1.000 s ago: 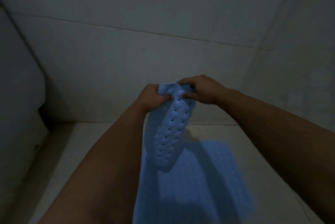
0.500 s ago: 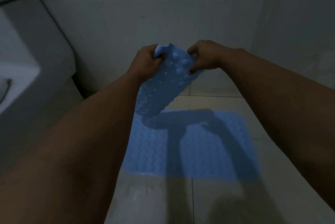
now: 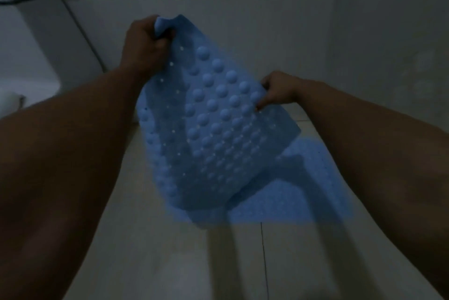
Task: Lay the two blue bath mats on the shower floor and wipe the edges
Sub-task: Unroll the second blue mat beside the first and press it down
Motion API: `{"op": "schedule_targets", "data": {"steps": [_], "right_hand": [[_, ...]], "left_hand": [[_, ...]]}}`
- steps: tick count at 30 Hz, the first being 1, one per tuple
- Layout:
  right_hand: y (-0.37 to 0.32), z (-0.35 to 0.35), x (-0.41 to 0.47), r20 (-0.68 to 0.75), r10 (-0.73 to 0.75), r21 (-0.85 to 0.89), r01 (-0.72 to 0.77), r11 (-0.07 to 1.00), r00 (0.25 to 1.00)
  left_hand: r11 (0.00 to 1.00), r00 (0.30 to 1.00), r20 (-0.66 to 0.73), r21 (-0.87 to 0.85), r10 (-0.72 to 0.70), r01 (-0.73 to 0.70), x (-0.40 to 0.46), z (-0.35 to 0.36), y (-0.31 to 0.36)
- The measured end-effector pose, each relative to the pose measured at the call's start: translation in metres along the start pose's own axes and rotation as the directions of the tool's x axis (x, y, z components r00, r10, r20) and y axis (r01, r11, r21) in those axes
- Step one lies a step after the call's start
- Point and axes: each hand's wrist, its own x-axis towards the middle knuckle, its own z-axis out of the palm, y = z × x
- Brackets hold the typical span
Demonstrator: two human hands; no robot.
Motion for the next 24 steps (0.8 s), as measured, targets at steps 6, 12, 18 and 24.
{"op": "schedule_targets", "data": {"steps": [6, 12, 18, 24], "right_hand": [[0.017, 0.096, -0.053, 0.045, 0.192, -0.038, -0.19, 0.981, 0.98], [0.002, 0.084, -0.105, -0.095, 0.218, -0.065, -0.224, 0.972, 0.971], [-0.036, 0.033, -0.124, -0.188, 0.159, -0.205, -0.197, 0.959, 0.969], [-0.042, 0.012, -0.175, -0.107, 0.196, -0.182, -0.213, 0.96, 0.975]], "left_hand": [[0.999, 0.993, -0.119, -0.05, -0.006, 0.0, -0.057, -0.032, -0.066], [0.999, 0.996, -0.08, 0.016, -0.041, 0.043, -0.094, -0.061, -0.082], [0.991, 0.978, -0.157, -0.018, -0.137, 0.136, -0.125, -0.1, -0.058], [0.975, 0.971, -0.126, 0.064, -0.205, 0.214, -0.149, -0.126, -0.036]]}}
